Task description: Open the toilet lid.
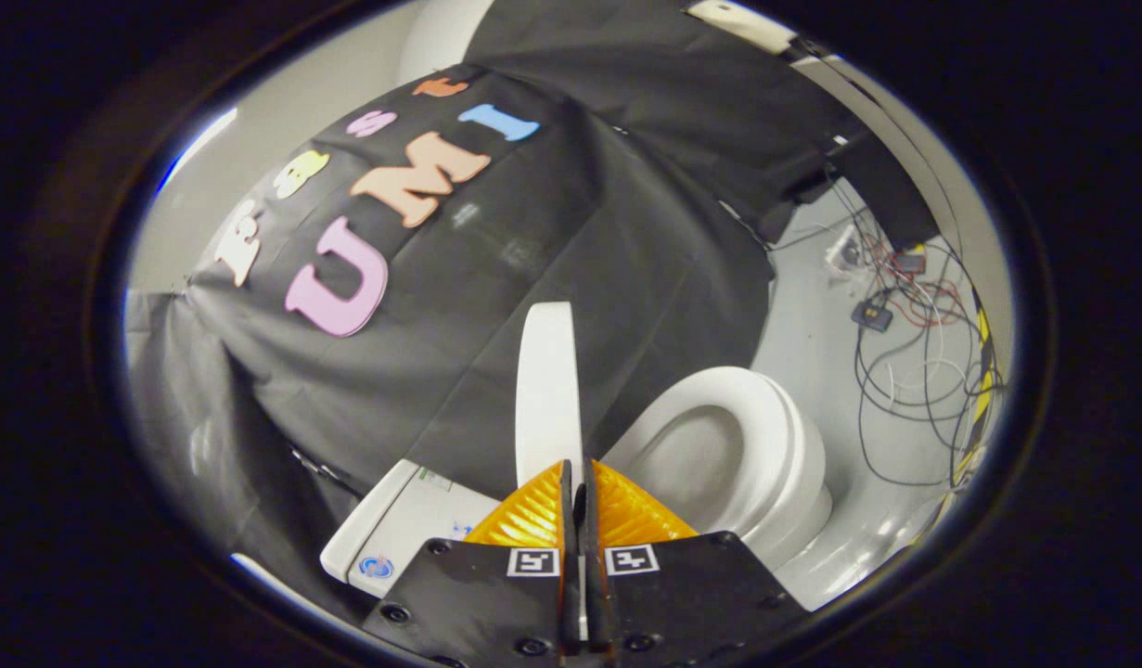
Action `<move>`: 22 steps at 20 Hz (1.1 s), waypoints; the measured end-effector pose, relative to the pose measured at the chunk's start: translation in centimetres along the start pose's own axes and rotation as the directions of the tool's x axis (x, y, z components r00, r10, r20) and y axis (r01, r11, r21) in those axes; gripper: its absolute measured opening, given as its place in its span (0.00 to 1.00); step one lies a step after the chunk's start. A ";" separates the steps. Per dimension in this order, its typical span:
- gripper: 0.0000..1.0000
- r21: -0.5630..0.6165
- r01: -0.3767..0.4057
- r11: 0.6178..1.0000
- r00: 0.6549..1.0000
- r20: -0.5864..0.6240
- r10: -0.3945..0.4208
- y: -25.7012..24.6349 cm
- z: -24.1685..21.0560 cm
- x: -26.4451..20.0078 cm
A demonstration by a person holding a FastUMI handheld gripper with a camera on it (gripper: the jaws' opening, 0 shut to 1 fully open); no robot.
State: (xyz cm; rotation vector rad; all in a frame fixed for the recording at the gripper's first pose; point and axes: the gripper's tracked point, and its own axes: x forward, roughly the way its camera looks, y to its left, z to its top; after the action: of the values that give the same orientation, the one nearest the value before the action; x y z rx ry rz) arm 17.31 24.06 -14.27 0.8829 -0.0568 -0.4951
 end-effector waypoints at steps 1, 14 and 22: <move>0.04 -0.036 -0.008 0.999 1.000 -0.005 0.008 0.8 0.0 0.0; 0.10 -0.298 -0.184 0.937 0.983 -0.059 0.174 9.4 -1.0 -0.6; 0.11 -0.439 -0.314 0.842 0.950 -0.136 0.282 14.6 -3.1 -1.0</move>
State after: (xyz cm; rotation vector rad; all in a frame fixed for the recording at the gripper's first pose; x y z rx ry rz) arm 22.90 34.44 -5.11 0.4121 -0.0146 -0.1692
